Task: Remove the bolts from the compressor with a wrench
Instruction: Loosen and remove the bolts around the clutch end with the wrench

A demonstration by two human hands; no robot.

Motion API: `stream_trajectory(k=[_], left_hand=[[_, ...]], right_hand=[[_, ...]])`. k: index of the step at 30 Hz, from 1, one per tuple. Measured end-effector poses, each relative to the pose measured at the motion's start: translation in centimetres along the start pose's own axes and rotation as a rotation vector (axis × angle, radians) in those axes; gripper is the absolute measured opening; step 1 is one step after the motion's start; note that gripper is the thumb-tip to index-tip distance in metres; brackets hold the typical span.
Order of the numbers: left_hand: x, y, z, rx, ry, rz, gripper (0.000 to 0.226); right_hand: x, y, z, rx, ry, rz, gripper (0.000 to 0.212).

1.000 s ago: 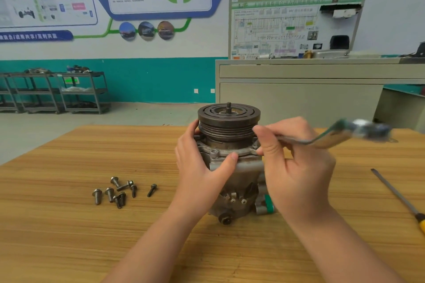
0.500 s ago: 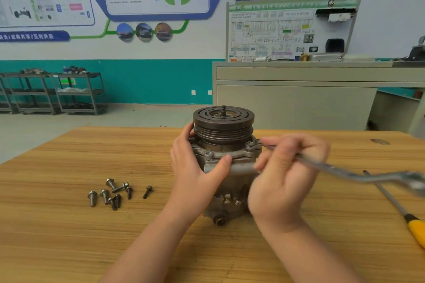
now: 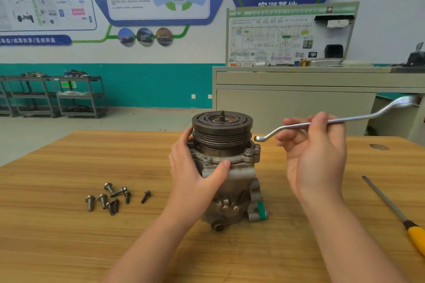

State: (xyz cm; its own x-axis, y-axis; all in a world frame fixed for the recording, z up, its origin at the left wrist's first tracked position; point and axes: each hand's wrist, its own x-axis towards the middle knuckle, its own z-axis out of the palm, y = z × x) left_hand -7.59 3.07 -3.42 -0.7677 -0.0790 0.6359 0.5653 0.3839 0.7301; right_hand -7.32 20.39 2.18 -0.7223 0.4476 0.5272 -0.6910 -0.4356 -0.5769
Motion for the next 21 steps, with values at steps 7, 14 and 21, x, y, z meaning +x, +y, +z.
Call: stream_trajectory(k=[7,14,21], left_hand=[[0.0,-0.1,0.0,0.015,0.009,0.006,0.084],[0.7,0.1,0.4,-0.004,0.092,-0.029,0.084],[0.0,-0.2,0.0,0.038,0.01,0.023,0.08]], right_hand=[[-2.9,0.5,1.0,-0.463,-0.278,-0.51,0.012],[-4.2,2.3,0.6,-0.764,-0.61,-0.969,0.005],[-3.6,2.7,0.6,-0.258,-0.07,-0.497,0.017]])
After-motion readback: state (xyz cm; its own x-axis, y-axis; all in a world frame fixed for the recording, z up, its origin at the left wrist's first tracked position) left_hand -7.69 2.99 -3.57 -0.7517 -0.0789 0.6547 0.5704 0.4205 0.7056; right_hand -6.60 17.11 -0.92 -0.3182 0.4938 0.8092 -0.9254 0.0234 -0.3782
